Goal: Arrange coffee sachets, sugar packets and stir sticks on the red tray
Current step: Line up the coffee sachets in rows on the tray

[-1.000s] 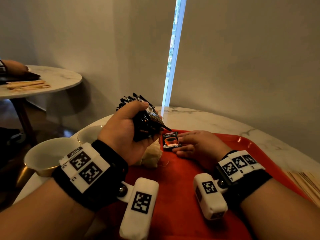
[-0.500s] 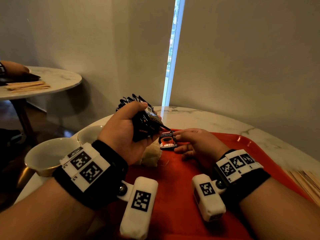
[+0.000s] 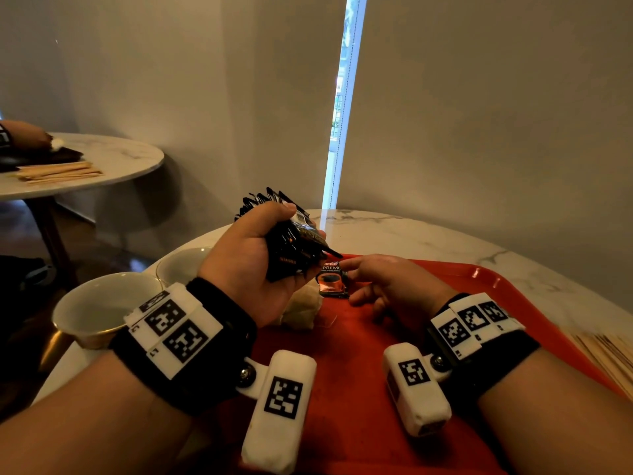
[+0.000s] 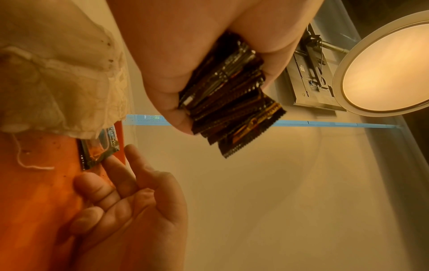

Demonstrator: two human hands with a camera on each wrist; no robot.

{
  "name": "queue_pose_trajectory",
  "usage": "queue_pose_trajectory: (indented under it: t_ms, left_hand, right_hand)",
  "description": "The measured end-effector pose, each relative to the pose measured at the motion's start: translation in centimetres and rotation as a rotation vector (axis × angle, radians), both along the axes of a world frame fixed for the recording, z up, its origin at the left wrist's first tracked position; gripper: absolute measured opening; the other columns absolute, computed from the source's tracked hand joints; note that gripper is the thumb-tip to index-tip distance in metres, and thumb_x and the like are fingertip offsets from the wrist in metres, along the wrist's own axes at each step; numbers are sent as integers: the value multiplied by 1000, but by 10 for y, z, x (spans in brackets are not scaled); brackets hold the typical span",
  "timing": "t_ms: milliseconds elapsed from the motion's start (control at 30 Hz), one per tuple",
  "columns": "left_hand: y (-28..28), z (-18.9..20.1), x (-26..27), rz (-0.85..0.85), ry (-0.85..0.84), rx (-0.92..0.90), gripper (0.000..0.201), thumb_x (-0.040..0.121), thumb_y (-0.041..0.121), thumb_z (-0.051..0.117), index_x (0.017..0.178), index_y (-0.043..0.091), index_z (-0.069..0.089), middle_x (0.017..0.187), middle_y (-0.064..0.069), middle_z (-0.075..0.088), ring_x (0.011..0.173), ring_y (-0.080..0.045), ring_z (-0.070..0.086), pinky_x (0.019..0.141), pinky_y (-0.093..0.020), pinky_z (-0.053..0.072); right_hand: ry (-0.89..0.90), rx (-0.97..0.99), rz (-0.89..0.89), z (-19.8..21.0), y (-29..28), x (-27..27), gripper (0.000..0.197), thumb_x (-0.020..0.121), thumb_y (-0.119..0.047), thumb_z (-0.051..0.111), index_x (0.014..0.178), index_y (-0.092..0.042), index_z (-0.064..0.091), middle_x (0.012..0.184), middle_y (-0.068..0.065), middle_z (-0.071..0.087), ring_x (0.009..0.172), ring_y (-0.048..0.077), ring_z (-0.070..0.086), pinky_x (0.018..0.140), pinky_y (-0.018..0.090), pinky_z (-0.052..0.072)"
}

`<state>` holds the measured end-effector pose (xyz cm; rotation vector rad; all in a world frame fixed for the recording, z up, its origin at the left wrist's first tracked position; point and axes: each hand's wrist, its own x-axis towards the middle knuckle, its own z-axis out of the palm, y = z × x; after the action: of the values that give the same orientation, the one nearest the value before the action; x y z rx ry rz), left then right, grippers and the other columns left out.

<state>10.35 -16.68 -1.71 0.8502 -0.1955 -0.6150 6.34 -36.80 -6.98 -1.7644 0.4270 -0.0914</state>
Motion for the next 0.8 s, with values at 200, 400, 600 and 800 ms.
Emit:
queue_pose_trajectory:
  t_ms: [200, 400, 600, 800]
  left_hand:
    - [-1, -2, 2, -9, -12, -5, 52, 91, 24, 57, 136, -2, 52, 98, -19, 67, 90, -28, 66, 69, -35, 59]
    - [-2, -5, 2, -29, -12, 18, 35, 91, 18, 52, 121, 0, 56, 103, -22, 66, 92, -32, 65, 74, -38, 57]
    - [-2, -8, 4, -58, -15, -1, 24, 90, 18, 53, 107, 2, 58, 89, -18, 71, 82, -30, 68, 70, -38, 58]
    - [-3, -9, 0, -174, -51, 14, 27, 93, 27, 51, 96, 6, 68, 90, -17, 70, 74, -27, 67, 75, -38, 51]
  right_hand:
    - [-34, 39, -20, -3, -1, 2, 30, 92, -15, 56, 121, -15, 63, 114, 18, 68, 70, 21, 69, 44, 25, 40]
    - [-68, 83, -57, -2, -2, 3, 23, 97, -13, 53, 117, -14, 64, 115, 18, 68, 73, 25, 70, 44, 27, 44]
    - [-491, 30, 59, 15, 5, -7, 53, 88, 8, 61, 113, -38, 71, 130, 6, 64, 102, 21, 65, 69, 25, 54]
    - [-635, -45, 248, 22, 22, -8, 51, 89, 12, 57, 120, -26, 71, 120, 13, 71, 107, 30, 68, 88, 37, 57]
